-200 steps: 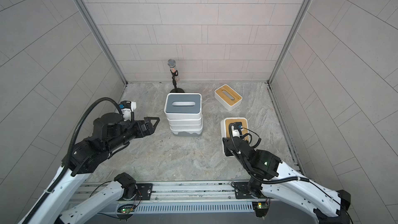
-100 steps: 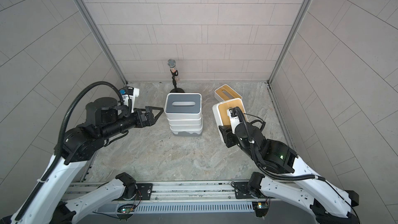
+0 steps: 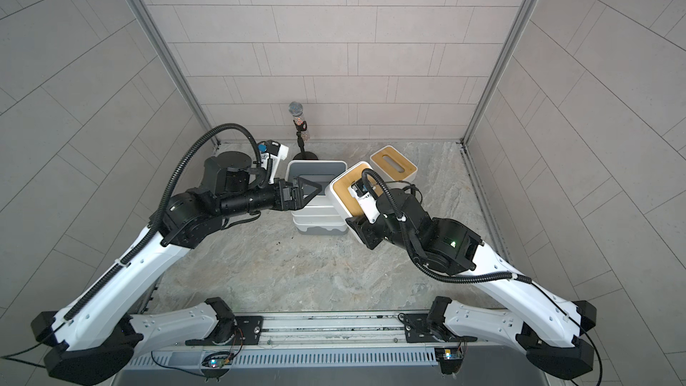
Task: Stack the tissue boxes
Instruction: Place the tissue box at the tissue box.
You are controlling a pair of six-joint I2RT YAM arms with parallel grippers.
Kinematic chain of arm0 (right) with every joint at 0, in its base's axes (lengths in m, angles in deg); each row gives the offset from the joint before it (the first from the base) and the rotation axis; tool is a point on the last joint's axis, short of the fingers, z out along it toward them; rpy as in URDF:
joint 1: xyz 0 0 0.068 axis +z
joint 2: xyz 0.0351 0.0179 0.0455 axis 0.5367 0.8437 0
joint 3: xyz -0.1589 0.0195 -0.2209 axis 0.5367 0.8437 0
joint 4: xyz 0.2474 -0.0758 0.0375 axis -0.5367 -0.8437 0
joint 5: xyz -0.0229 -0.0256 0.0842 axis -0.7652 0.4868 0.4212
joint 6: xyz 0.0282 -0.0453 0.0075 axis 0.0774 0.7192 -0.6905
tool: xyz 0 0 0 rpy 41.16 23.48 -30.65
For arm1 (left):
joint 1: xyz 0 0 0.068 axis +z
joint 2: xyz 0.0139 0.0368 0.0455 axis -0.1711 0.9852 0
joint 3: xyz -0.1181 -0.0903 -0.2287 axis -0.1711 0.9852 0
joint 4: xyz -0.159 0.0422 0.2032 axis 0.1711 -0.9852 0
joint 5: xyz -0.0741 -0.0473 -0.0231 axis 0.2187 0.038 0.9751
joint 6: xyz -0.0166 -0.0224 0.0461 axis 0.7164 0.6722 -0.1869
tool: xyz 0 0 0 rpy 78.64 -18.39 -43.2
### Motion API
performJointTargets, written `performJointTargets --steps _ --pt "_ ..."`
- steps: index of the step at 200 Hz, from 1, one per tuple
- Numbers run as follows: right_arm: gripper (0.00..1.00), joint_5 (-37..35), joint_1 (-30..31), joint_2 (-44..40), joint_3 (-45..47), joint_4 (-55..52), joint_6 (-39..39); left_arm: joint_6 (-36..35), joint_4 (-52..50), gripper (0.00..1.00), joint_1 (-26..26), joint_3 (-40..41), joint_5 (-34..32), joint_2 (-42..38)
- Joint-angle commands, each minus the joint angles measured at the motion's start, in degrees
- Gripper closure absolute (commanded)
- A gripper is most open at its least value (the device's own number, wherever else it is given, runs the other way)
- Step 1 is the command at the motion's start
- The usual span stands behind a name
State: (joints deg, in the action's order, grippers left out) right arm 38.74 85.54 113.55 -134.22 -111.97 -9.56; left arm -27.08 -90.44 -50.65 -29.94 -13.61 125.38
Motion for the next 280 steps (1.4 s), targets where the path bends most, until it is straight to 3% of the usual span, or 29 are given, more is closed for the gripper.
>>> performJointTargets --steps 1,77,111,180,225,240,280 --pt "0.76 2.3 -0.1 -0.6 -2.5 6.0 3.2 2.3 5.8 0.00 -0.6 -1.3 -1.4 -0.1" --pt "0.77 5.2 -0.1 1.2 -4.9 7.0 5.7 6.6 8.1 0.00 -0.9 -2.0 1.6 4.3" --pt "0.77 7.8 -0.1 1.1 -5.0 8.2 9.3 8.9 8.8 0.01 -1.1 -1.7 6.1 4.9" --pt "0.77 8.1 -0.1 3.1 -6.8 3.9 14.5 8.0 7.6 0.22 -1.2 -0.4 6.4 2.3" --pt "0.77 9.0 -0.1 3.4 -6.8 2.4 15.8 7.4 8.2 0.44 -1.2 -0.3 6.3 2.4" --pt "0.71 9.2 0.0 3.4 -6.9 2.4 15.6 7.5 8.7 0.53 -1.2 -0.2 6.2 2.4" --pt "0.49 9.5 0.0 3.2 -7.2 2.7 14.5 8.8 11.5 0.61 -1.1 0.5 4.8 1.1"
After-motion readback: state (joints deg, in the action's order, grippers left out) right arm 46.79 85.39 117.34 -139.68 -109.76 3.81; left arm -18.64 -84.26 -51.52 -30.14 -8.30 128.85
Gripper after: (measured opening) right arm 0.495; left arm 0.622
